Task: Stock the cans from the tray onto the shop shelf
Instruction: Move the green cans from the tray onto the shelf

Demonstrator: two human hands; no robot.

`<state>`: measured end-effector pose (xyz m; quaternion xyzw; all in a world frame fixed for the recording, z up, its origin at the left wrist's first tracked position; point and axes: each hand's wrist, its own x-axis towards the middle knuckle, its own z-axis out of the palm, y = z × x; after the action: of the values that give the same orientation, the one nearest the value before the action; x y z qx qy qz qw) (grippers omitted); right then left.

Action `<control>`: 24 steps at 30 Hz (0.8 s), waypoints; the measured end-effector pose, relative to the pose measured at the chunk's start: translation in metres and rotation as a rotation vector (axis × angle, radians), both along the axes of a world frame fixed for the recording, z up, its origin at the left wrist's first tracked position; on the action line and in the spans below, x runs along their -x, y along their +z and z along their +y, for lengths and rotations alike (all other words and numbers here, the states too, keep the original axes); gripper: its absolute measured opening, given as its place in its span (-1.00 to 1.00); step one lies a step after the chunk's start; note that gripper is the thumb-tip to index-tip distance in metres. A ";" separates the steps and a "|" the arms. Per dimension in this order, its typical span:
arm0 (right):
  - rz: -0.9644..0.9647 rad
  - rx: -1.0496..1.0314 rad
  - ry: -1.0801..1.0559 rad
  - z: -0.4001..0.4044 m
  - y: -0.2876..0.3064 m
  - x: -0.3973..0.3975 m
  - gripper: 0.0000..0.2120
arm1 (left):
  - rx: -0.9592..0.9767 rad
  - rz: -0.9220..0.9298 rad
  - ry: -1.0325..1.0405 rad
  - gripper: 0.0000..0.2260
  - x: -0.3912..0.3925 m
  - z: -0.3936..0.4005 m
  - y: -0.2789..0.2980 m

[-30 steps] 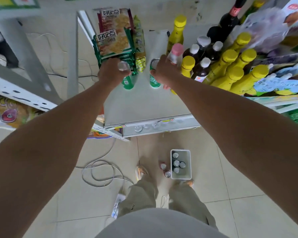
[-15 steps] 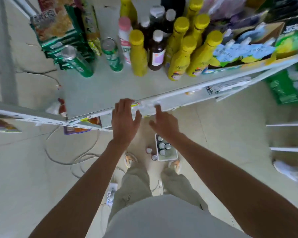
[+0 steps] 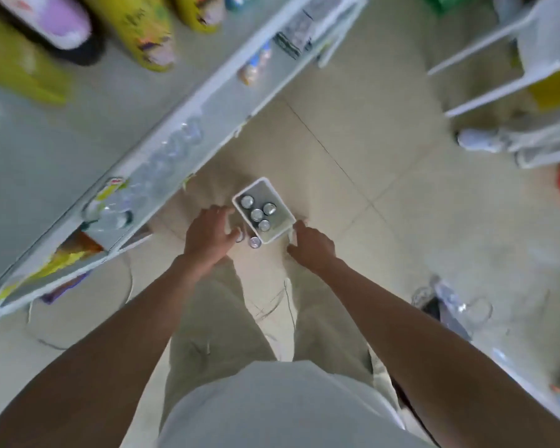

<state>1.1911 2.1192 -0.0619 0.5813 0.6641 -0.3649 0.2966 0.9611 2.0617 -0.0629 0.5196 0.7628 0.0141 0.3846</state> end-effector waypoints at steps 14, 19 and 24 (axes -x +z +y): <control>-0.002 0.032 -0.359 -0.080 -0.281 0.010 -0.57 | 0.199 0.001 -0.219 -0.73 -0.001 0.005 -0.273; -0.038 -0.097 -0.295 -0.084 -0.381 0.022 -0.54 | 0.129 0.075 -0.407 -0.65 -0.005 0.025 -0.384; -0.078 -0.132 -0.270 -0.073 -0.455 0.021 -0.49 | 0.043 0.207 -0.632 -0.61 -0.022 0.057 -0.451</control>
<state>1.1704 2.0460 -0.5171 0.6972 0.5905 -0.3340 0.2318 0.9826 2.1187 -0.5141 0.7211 0.5991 -0.1748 0.3010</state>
